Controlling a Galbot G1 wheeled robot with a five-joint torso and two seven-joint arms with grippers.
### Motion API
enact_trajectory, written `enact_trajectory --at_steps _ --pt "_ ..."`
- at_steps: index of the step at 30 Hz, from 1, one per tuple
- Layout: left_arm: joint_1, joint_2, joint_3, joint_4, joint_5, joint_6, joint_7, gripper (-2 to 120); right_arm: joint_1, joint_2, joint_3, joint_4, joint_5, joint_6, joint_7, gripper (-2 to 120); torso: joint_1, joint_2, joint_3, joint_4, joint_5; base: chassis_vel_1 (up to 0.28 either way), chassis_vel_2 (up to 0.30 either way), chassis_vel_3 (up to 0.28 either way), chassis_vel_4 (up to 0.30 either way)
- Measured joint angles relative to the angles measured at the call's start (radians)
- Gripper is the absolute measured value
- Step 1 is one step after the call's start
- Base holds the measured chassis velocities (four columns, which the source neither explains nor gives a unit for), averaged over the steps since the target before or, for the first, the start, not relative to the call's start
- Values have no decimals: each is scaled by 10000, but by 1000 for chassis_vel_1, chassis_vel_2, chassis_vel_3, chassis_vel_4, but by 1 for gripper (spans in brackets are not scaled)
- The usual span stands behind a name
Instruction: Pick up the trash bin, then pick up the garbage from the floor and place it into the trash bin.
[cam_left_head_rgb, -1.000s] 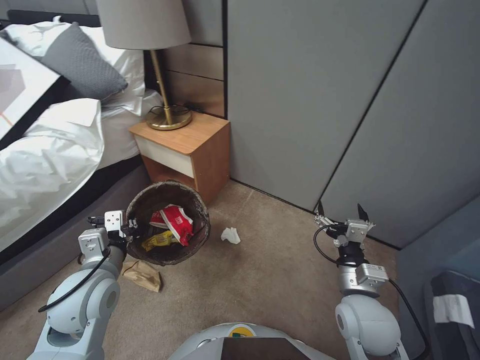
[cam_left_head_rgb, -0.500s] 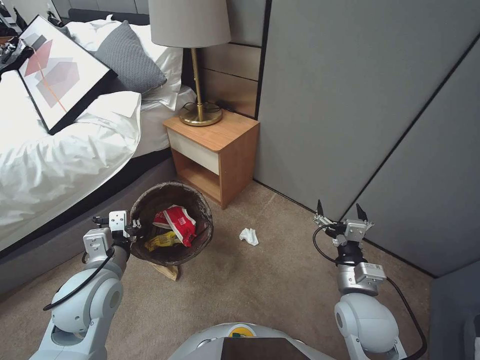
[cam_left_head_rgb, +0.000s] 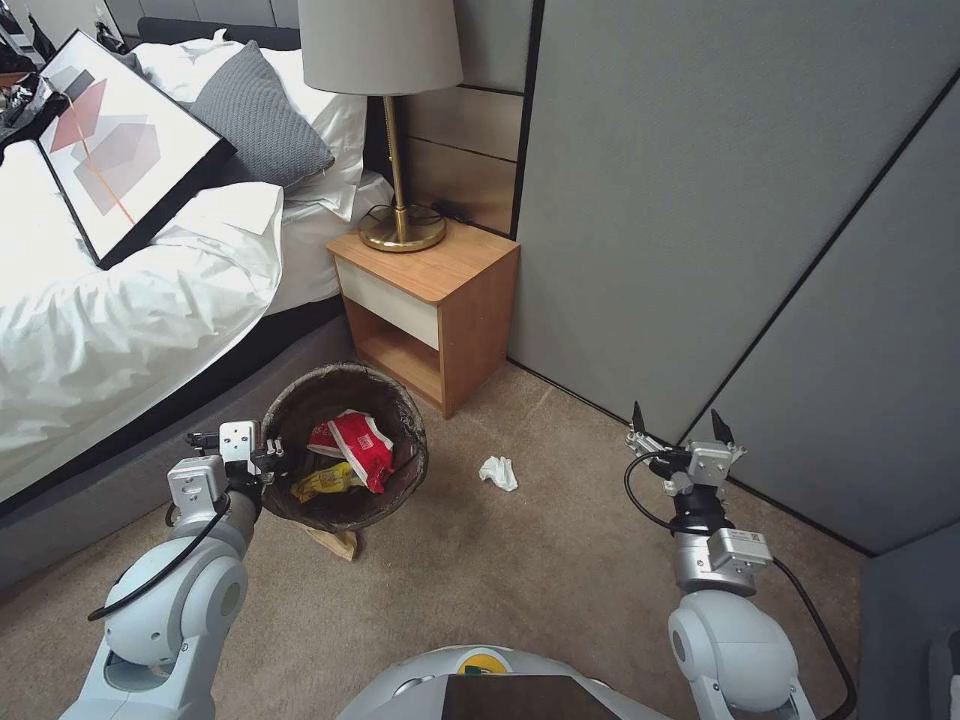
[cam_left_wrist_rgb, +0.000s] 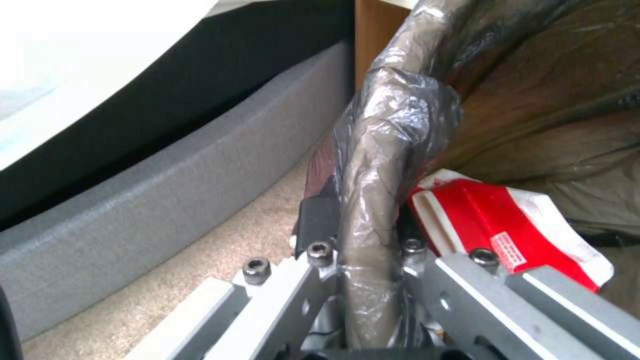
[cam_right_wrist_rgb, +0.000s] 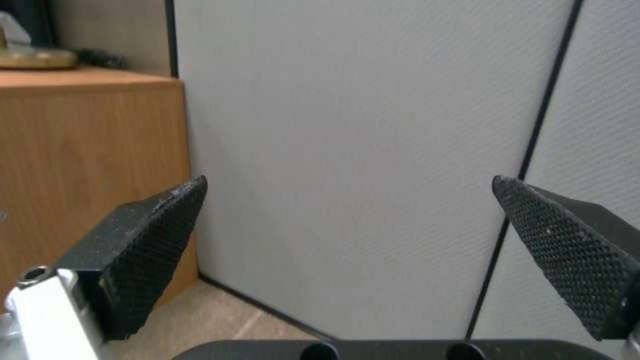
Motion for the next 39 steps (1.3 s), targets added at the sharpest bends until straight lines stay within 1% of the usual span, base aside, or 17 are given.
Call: enact_trajectory --at_steps 2,4,6,7,8,9,10,11,12,14,16,20,21,25,30,32,39 --pt "6 0 14 -1 27 0 4 0 172 -172 -72 -1 170 -327 83 100 0 0 0 -1 1 0 0 0 0" --pt "16 -1 51 -16 101 0 28 0 908 -833 -296 -73 869 -1558 501 100 0 0 0 5 2 0 0 0 0" --pt "16 -1 51 -16 101 0 28 0 908 -833 -296 -73 869 -1558 501 100 0 0 0 5 2 0 0 0 0" --pt "17 -15 86 -14 237 0 65 0 1873 -1579 -482 -256 1855 -3095 930 100 0 0 1 16 1 0 0 0 0" --pt "28 -35 128 4 305 0 75 0 2381 -2020 -700 -555 2629 -3589 1038 100 0 0 -1 -9 2 0 0 0 0" --pt "28 -35 128 4 305 0 75 0 2381 -2020 -700 -555 2629 -3589 1038 100 0 0 -1 -9 2 0 0 0 0" --pt "50 -64 155 13 360 -1 88 0 2849 -2571 -926 -877 3311 -3871 1123 100 1 -1 3 6 4 0 0 0 0" --pt "75 -106 181 20 427 1 106 0 3577 -3353 -1272 -1375 4142 -4132 1312 100 0 -1 1 5 4 0 0 0 0" --pt "82 -122 188 23 470 0 114 0 4113 -3802 -1543 -1752 4706 -4311 1494 100 1 -1 2 4 -3 0 0 0 0" --pt "95 -133 197 28 503 0 126 0 4507 -4041 -1727 -2043 5072 -4417 1596 100 0 -1 3 6 -1 0 0 0 0" --pt "106 -131 201 40 595 0 175 0 5786 -4546 -2375 -3024 6108 -4759 1757 100 1 -2 2 5 2 0 0 0 0" --pt "117 -121 194 40 639 0 196 0 6762 -4688 -3175 -3810 7058 -5014 1957 100 1 -1 2 4 3 0 0 0 0" --pt "123 -119 186 40 661 0 195 0 7280 -4682 -3733 -4227 7573 -5176 2097 100 1 -1 2 4 1 0 0 0 0" --pt "119 -108 186 55 687 0 197 0 8137 -4397 -4771 -5160 8122 -5392 2387 100 1 -1 1 4 0 0 0 0 0" --pt "90 -48 167 87 688 0 208 0 8701 -3914 -5500 -6104 8137 -5444 2478 100 1 -2 1 5 -1 0 0 0 0" --pt "60 -11 134 120 683 0 211 0 8866 -3442 -5813 -6709 7837 -5430 2469 100 1 -1 1 5 -1 0 0 0 0" --pt "-10 -13 164 258 680 0 222 0 8810 -2772 -6083 -7446 7428 -5296 2297 100 1 -1 0 4 -2 0 0 0 0"
